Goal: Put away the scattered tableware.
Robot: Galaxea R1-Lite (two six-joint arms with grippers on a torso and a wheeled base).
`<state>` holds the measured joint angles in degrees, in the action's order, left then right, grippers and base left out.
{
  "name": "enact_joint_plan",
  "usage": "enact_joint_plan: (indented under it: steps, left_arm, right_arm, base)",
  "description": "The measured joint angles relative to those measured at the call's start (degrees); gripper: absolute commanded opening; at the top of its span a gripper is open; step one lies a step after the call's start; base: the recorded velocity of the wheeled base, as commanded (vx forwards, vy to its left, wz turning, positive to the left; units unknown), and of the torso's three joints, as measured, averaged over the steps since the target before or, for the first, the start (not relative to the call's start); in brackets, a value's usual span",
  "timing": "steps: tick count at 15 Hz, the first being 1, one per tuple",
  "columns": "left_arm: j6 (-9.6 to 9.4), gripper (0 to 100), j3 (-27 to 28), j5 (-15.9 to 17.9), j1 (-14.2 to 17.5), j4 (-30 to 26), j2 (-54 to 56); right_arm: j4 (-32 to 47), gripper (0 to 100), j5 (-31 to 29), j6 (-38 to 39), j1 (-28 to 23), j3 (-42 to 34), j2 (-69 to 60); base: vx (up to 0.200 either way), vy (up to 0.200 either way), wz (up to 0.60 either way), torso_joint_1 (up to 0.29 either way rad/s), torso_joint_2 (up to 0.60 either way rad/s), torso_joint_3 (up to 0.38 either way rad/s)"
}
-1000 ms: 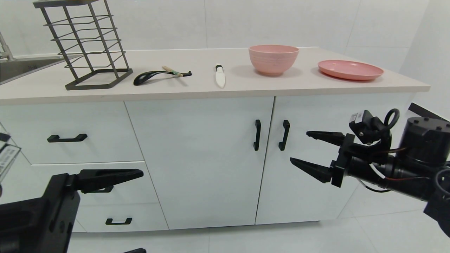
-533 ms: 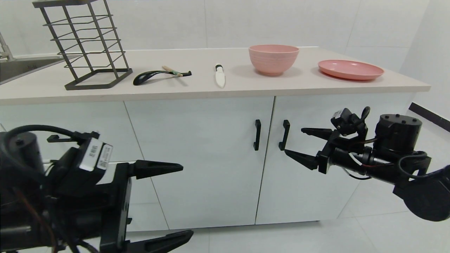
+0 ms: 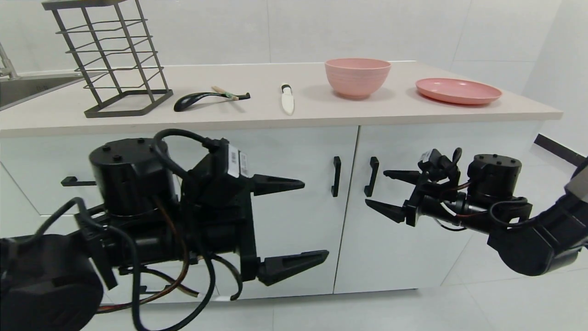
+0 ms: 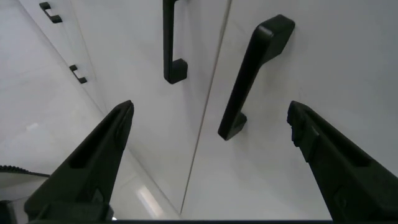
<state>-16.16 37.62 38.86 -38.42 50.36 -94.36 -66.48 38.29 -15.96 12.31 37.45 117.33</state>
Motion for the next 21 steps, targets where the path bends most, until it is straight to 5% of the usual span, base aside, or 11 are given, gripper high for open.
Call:
enact_joint_plan:
  steps: [3, 9, 15, 21]
  left_arm:
    - [1.00, 100, 6.3, -0.8, -2.7, 1.9, -6.4]
    - [1.55, 100, 15.1, -1.8, -3.4, 2.3, -13.5]
    - [6.27, 100, 18.0, -5.3, -5.1, 5.2, -16.9]
    - [8.48, 100, 25.8, -10.0, -5.3, 6.3, -22.2]
  right_arm:
    - [-2.9, 100, 2.4, 0.1, 0.2, 1.6, 2.5]
    - [-4.9, 100, 5.2, 0.5, 1.2, 1.9, 3.6]
    - [-6.0, 100, 7.9, 0.6, 1.9, 2.4, 4.6]
    - [-13.3, 100, 18.9, 0.5, 0.4, -6.3, 4.2]
  base:
    - [0.000, 0.000, 0.00, 0.000, 0.00, 0.000]
    - [0.000, 0.000, 0.00, 0.000, 0.00, 0.000]
    - [0.000, 0.000, 0.00, 0.000, 0.00, 0.000]
    - [0.000, 0.000, 0.00, 0.000, 0.00, 0.000]
